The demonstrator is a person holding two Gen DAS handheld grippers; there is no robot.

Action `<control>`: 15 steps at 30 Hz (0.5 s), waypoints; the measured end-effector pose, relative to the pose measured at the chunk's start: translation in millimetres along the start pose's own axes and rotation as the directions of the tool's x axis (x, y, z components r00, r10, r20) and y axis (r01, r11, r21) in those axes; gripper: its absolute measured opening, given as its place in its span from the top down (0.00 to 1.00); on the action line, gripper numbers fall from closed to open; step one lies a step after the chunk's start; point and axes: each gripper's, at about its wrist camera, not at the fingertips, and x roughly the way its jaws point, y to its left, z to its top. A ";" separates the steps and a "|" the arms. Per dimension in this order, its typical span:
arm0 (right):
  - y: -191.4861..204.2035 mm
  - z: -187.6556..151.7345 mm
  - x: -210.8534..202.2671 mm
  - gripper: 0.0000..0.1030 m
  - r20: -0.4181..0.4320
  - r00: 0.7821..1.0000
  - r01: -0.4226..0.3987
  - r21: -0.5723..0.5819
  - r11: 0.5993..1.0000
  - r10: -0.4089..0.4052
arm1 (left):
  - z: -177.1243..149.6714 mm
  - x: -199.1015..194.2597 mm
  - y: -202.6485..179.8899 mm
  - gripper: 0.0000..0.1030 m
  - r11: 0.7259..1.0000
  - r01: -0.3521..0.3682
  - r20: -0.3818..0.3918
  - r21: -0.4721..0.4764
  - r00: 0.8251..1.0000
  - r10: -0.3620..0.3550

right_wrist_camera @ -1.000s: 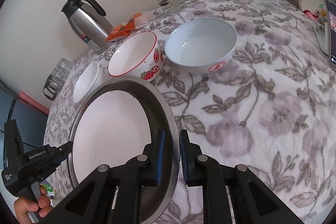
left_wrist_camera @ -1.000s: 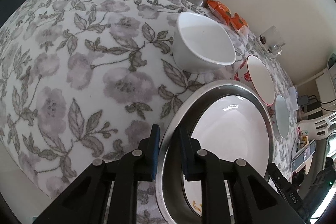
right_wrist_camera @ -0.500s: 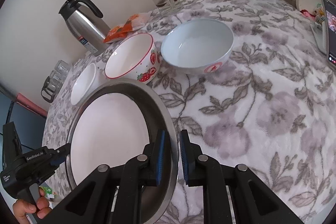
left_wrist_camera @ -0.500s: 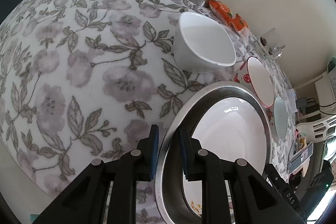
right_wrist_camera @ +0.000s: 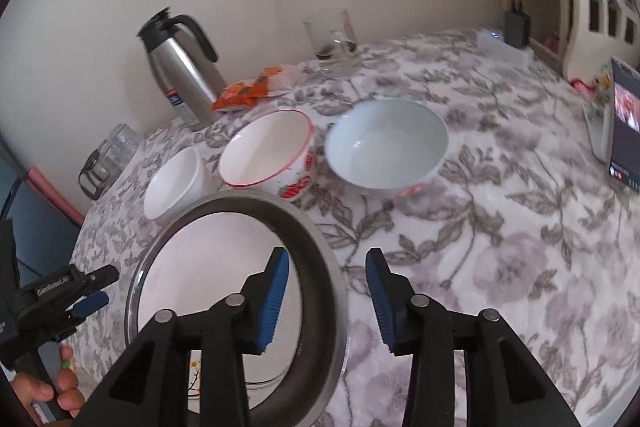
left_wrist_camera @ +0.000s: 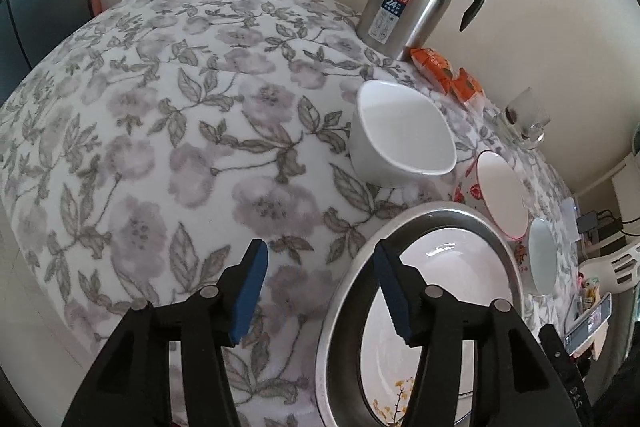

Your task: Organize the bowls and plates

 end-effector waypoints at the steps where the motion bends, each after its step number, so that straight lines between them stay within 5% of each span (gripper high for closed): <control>1: 5.1 -0.2 -0.4 0.55 0.005 1.000 0.005 -0.023 1.000 -0.005 | -0.2 0.7 0.2 0.45 1.000 -0.008 -0.003 0.003 1.000 0.008; 5: 23.9 -3.4 -0.4 0.43 0.018 1.000 0.011 -0.103 0.995 -0.010 | -1.5 2.5 -0.3 0.40 1.000 -0.025 -0.004 0.011 1.000 0.026; 7: 29.1 -4.8 0.5 0.42 0.018 1.000 0.011 -0.126 0.992 -0.008 | -1.7 1.9 -1.2 0.22 0.999 -0.040 0.002 0.016 0.999 0.040; 13: 30.6 -4.9 4.1 0.26 0.018 1.000 0.019 -0.140 0.990 -0.017 | -1.1 0.6 -4.3 0.20 0.998 -0.056 0.023 0.035 0.998 0.055; 15: 29.1 -4.1 4.8 0.21 0.020 1.000 0.020 -0.134 0.991 -0.018 | -0.6 -0.4 -5.2 0.12 0.997 -0.067 0.038 0.037 0.997 0.066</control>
